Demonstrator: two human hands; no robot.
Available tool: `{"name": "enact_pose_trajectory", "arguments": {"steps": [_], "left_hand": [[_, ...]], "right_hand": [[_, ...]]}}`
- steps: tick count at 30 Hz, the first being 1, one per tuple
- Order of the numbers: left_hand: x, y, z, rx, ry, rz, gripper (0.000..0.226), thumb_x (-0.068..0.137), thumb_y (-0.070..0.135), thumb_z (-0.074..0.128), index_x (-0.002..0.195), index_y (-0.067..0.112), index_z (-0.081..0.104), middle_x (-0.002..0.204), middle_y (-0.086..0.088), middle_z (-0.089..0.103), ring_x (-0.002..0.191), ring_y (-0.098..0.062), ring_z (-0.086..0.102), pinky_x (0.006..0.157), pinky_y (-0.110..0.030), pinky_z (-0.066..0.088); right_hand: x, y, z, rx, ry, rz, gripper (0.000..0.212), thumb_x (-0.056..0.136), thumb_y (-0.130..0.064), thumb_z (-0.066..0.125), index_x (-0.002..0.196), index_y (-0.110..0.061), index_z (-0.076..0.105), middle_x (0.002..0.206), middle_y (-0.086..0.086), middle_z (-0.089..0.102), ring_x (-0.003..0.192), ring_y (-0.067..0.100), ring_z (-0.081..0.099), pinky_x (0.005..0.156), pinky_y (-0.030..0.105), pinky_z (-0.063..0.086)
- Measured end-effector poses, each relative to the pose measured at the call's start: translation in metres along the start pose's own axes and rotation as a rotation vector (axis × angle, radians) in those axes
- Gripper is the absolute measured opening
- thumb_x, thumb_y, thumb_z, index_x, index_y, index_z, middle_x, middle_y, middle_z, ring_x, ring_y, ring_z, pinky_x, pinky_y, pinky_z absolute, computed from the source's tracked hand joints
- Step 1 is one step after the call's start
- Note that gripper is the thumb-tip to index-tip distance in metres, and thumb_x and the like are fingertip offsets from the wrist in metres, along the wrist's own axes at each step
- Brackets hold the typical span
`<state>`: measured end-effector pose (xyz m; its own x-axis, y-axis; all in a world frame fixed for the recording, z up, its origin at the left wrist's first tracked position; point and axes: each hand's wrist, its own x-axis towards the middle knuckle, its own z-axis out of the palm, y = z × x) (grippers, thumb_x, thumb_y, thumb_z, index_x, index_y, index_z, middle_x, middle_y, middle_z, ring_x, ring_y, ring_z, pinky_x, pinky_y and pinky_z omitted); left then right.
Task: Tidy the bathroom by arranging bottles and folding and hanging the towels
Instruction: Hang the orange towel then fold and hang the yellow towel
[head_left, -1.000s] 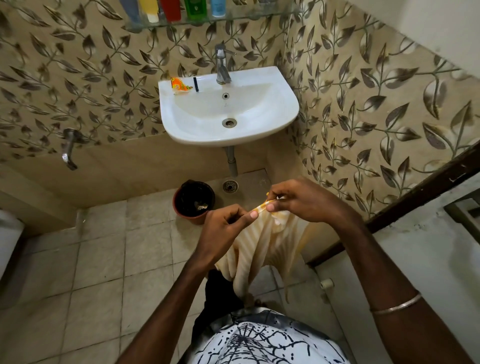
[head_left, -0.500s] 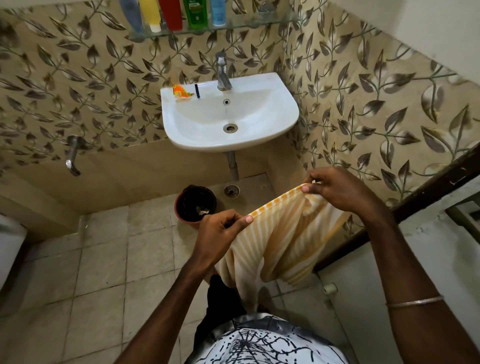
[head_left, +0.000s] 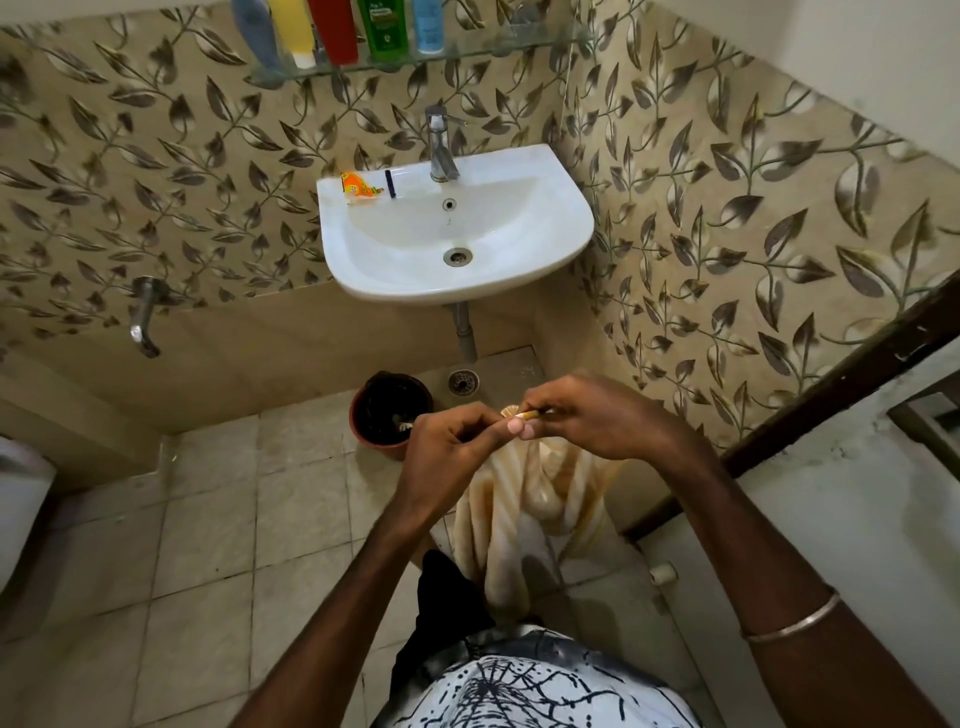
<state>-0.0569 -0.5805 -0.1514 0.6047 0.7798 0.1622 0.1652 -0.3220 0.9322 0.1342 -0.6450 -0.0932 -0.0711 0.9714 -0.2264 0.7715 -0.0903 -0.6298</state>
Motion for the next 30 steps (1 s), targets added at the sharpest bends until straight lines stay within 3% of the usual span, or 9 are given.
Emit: {"name": "enact_pose_trajectory", "arguments": {"steps": [4,7,10,14,18,21,26,28,30], "left_hand": [[-0.003,-0.004,0.004,0.025,0.072,-0.003,0.037,0.087,0.044,0.069,0.069,0.012,0.067,0.061,-0.002,0.06,0.055,-0.014,0.053,0.051,-0.027,0.04],[-0.005,-0.006,0.007,0.001,0.08,-0.042,0.047,0.087,0.05,0.067,0.062,0.011,0.056,0.055,-0.002,0.049,0.053,-0.01,0.042,0.05,-0.029,0.034],[-0.008,-0.011,0.007,-0.069,0.05,-0.101,0.053,0.086,0.055,0.065,0.059,0.012,0.05,0.056,-0.002,0.045,0.053,-0.016,0.041,0.052,-0.034,0.033],[-0.015,-0.021,0.002,-0.108,0.056,-0.097,0.075,0.083,0.066,0.064,0.062,-0.005,0.049,0.06,-0.023,0.044,0.053,-0.033,0.041,0.051,-0.042,0.033],[-0.017,-0.022,-0.004,-0.123,0.08,-0.091,0.063,0.081,0.056,0.067,0.065,-0.005,0.06,0.064,-0.023,0.053,0.062,-0.041,0.05,0.054,-0.037,0.04],[-0.014,-0.012,0.0,-0.097,0.062,-0.069,0.055,0.084,0.055,0.066,0.073,0.002,0.068,0.068,-0.018,0.061,0.065,-0.037,0.058,0.056,-0.045,0.047],[-0.007,0.006,0.008,-0.043,0.029,-0.018,0.033,0.086,0.048,0.068,0.087,0.017,0.079,0.074,-0.003,0.073,0.068,-0.028,0.068,0.059,-0.051,0.053],[-0.003,0.011,0.01,0.021,0.0,0.039,0.033,0.084,0.051,0.071,0.088,0.02,0.08,0.071,0.002,0.074,0.063,-0.02,0.069,0.056,-0.046,0.052],[-0.002,0.012,0.009,0.067,-0.028,0.054,0.037,0.083,0.057,0.07,0.089,0.022,0.08,0.071,0.005,0.074,0.062,-0.015,0.069,0.054,-0.045,0.051]], "right_hand": [[0.0,-0.003,-0.009,0.003,0.053,0.009,0.02,0.092,-0.044,0.067,0.072,-0.047,0.063,0.069,-0.015,0.064,0.066,0.006,0.058,0.064,0.04,0.047],[-0.002,-0.001,-0.018,0.005,0.095,0.024,0.009,0.093,-0.039,0.067,0.086,-0.034,0.071,0.077,-0.011,0.069,0.073,0.01,0.063,0.071,0.044,0.051],[-0.004,0.003,-0.027,0.032,0.161,0.022,0.008,0.092,-0.036,0.068,0.09,-0.03,0.073,0.081,-0.01,0.071,0.078,0.011,0.065,0.075,0.046,0.054],[-0.01,0.02,-0.043,0.047,0.26,0.06,0.007,0.091,-0.036,0.068,0.085,-0.036,0.072,0.081,-0.014,0.07,0.08,0.008,0.066,0.079,0.049,0.055],[-0.017,0.036,-0.054,0.077,0.343,0.091,0.012,0.09,-0.031,0.07,0.08,-0.037,0.071,0.078,-0.013,0.07,0.078,0.005,0.065,0.081,0.049,0.055],[-0.017,0.041,-0.052,0.059,0.355,0.135,0.014,0.091,-0.029,0.069,0.083,-0.04,0.069,0.086,-0.012,0.071,0.084,0.008,0.066,0.084,0.05,0.055],[-0.017,0.027,-0.035,0.157,0.098,0.088,0.057,0.093,-0.027,0.068,0.136,-0.057,0.046,0.128,-0.006,0.064,0.114,0.01,0.06,0.094,0.041,0.054],[-0.015,0.015,-0.021,0.173,-0.053,0.022,0.051,0.093,-0.031,0.067,0.136,-0.053,0.05,0.124,-0.01,0.065,0.112,0.006,0.061,0.09,0.032,0.054],[-0.011,0.01,-0.012,0.085,-0.092,-0.005,0.029,0.092,-0.039,0.066,0.121,-0.042,0.066,0.113,-0.013,0.07,0.104,0.004,0.063,0.087,0.039,0.056]]}}
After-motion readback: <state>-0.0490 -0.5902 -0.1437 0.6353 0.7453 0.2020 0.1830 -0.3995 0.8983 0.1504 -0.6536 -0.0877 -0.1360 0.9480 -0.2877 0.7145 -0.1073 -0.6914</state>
